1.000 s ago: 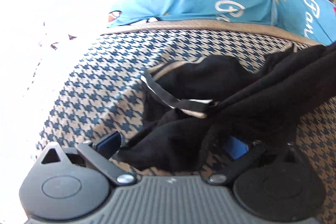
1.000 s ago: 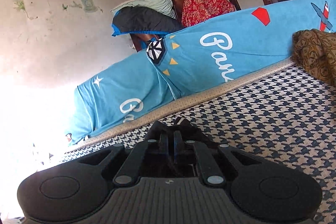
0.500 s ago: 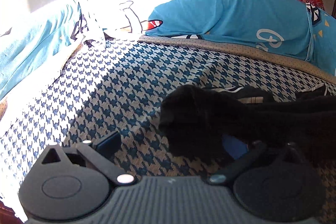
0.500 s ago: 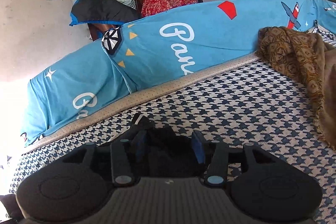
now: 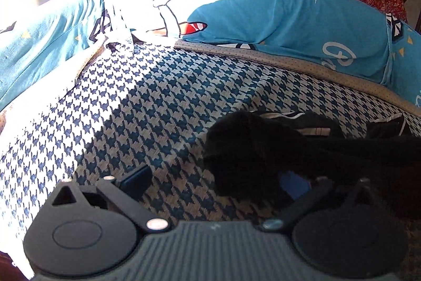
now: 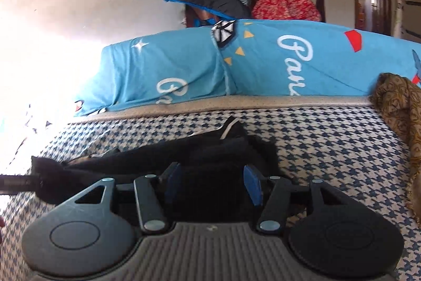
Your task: Fold clothes
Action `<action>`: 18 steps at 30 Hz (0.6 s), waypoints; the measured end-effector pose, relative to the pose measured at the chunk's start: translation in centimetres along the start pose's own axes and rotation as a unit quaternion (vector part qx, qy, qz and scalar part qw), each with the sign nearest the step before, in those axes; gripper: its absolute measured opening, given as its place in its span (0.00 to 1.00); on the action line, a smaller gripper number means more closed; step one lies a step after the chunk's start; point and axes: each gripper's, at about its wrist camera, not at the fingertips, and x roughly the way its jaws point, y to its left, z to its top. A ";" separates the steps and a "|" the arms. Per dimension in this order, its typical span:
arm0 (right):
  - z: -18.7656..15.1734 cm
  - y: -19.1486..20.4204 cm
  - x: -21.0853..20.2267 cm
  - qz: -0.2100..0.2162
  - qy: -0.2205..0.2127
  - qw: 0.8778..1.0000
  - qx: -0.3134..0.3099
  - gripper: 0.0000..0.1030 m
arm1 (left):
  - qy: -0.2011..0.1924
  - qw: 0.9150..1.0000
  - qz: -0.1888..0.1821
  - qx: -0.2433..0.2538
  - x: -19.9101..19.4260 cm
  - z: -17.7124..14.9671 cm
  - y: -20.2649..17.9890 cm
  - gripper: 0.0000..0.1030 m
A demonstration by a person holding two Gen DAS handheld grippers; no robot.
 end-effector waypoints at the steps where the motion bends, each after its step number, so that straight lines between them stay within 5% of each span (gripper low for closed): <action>1: -0.3 0.4 -0.1 0.007 0.005 1.000 -0.010 0.50 | -0.002 1.000 0.000 -0.003 -0.1 0.0 0.0 1.00; 6: -2.3 3.7 -0.1 0.085 0.029 0.993 -0.073 0.50 | -0.004 1.000 -0.004 -0.011 -0.3 0.1 0.1 1.00; 11: -4.7 8.1 0.9 0.155 0.069 0.974 -0.149 0.50 | -0.001 1.000 -0.008 -0.014 -0.3 0.2 0.3 1.00; 18: -7.2 11.5 2.1 0.168 0.093 0.956 -0.220 0.50 | 0.006 1.000 -0.014 -0.015 -0.3 0.3 0.5 1.00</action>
